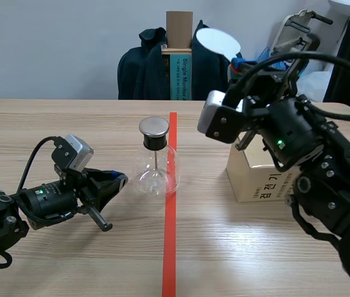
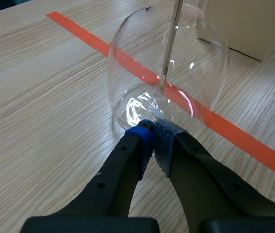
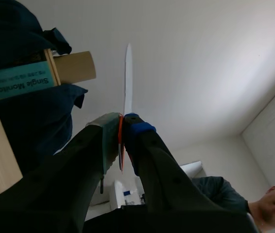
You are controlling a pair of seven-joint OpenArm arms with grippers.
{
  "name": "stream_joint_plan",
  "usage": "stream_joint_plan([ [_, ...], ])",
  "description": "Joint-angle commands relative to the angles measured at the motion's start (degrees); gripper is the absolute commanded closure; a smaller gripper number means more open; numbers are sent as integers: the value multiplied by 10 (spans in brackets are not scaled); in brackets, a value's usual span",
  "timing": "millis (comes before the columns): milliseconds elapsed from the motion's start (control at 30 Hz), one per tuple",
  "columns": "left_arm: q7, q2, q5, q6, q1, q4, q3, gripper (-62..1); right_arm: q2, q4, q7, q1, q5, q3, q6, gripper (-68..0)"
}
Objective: Do the electroscope experiment.
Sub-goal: 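Bring the plate to the electroscope and point at the metal foil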
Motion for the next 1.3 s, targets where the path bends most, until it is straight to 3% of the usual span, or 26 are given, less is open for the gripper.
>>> stream_joint_plan([
  [0,-9,-2,-7,-3,-2,12,-4,-30,-4,-5,6,21,1,3,-13,-9],
  [233,-9,-2,-11,-3,-2,12,-4,-30,-31,-99,19,46,-2,3,-48,-8],
  [700,-9,-2,-10,7,-2,12,-4,-30,-31,-148,57,47,-13,3,-47,-8],
  [1267,-9,-2,-10,7,-2,12,-4,-30,-31,-152,203,29,-26,3,-29,-8],
])
